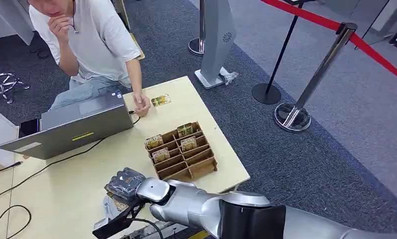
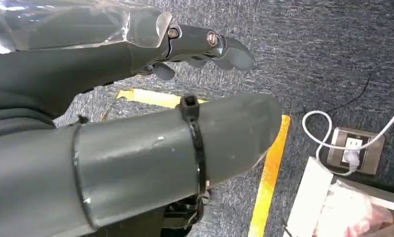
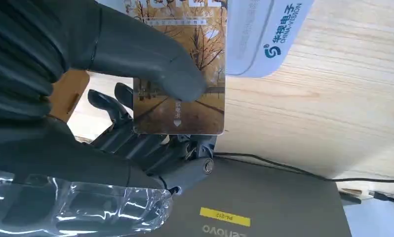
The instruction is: Pass the card to the sensor for recognition and then transmit it.
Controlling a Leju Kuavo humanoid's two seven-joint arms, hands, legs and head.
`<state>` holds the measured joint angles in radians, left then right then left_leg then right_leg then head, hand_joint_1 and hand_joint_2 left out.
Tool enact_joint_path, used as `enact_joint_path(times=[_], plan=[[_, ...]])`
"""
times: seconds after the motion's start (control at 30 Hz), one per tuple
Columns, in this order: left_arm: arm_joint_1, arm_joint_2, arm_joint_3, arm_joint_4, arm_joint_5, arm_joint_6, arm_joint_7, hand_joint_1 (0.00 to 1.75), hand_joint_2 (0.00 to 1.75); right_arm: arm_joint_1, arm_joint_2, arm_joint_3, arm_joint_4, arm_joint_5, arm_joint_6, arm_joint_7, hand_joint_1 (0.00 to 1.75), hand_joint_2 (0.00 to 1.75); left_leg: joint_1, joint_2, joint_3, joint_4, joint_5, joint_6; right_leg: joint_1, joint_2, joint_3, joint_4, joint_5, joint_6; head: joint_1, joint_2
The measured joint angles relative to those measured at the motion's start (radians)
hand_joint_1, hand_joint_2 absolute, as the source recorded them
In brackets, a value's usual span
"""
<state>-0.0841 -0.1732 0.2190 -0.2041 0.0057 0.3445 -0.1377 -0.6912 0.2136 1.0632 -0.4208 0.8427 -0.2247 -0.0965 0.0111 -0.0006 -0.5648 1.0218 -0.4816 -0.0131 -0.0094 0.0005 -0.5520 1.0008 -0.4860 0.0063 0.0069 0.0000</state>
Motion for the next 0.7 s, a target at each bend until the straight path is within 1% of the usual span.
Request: enact_joint_path(times=[0.13,0.27,0.7], plan=[[-0.002,0.000,-0.002,0.000,0.000,0.000,0.000,0.00,0.00,0.001,0.000,0.000,0.001,-0.002,0.005,-0.003,1.75,1.75,0.000,0.000,0.000,0.000,0.000,0.000,0.000,0.000,0.000,0.000,0.000,0.000,0.000,0.000],[-0.004,0.000,-0.003,0.000,0.000,-0.001,0.000,0.00,0.00,0.002,0.000,0.000,0.002,-0.005,0.014,-0.020,1.75,1.75,0.000,0.000,0.000,0.000,0.000,0.000,0.000,0.000,0.000,0.000,0.000,0.000,0.000,0.000],[-0.007,0.000,-0.008,0.000,-0.003,-0.008,0.000,0.00,0.00,0.006,0.000,0.000,0.005,0.004,0.014,-0.018,1.75,1.75,0.000,0.000,0.000,0.000,0.000,0.000,0.000,0.000,0.000,0.000,0.000,0.000,0.000,0.000]])
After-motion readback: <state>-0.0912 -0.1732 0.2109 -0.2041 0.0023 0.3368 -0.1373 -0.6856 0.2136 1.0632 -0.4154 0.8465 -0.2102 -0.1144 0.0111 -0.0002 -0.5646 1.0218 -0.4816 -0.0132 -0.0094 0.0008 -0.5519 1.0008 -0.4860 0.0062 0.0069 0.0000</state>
